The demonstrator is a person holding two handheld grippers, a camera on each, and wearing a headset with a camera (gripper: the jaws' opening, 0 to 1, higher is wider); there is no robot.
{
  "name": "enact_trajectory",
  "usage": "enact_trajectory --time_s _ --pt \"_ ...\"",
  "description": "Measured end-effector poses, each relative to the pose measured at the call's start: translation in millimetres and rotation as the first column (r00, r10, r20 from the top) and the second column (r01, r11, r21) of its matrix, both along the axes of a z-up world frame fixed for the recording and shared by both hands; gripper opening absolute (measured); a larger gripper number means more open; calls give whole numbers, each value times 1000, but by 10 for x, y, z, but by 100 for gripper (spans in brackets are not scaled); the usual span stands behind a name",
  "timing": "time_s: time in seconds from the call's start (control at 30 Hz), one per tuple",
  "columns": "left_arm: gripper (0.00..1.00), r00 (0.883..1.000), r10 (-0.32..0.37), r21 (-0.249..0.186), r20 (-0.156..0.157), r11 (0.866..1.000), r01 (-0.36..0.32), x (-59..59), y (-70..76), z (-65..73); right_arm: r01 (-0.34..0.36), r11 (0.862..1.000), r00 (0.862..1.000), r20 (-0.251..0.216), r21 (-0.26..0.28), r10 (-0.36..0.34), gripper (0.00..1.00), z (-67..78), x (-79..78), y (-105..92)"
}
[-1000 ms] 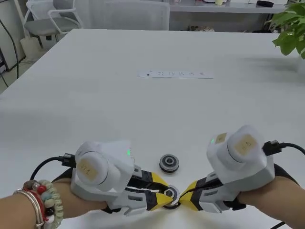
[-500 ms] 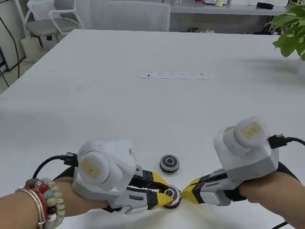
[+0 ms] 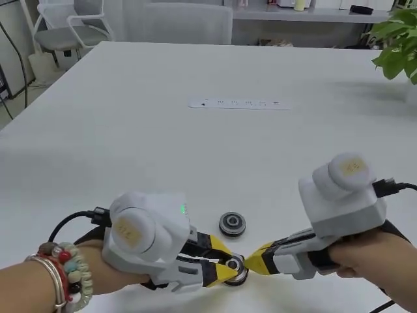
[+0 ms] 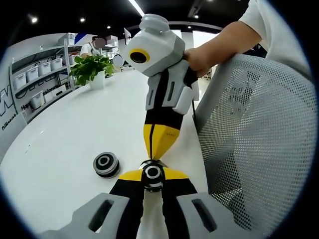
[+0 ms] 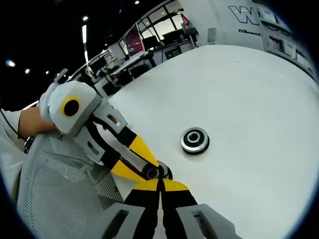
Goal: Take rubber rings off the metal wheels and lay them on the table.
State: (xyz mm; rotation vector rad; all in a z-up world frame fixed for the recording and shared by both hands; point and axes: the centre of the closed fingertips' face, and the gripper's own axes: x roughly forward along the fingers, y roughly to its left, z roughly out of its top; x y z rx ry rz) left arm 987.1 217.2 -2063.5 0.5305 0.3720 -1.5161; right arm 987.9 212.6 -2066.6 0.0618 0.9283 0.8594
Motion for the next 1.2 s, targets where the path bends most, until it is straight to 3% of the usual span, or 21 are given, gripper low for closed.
enact_trajectory --time_s 0.6,0.7,1.1,1.13,1.2 --pt "8 1000 5 -6 -8 1000 -5 2 -3 0 -20 999 1000 16 25 19 0 70 -9 62" --pt "8 1000 10 -8 -8 1000 -10 6 -10 0 -29 1000 999 32 4 29 0 58 -8 49" --pt "8 1000 13 -13 -6 1000 -13 9 -22 4 -27 999 999 28 27 26 0 80 -8 46" --pt "8 1000 17 -13 -6 1000 -17 15 -23 3 -35 998 999 18 49 34 0 98 -26 57" --pt "8 1000 19 -13 -8 1000 -19 17 -24 3 33 987 999 31 156 -39 0 283 79 98"
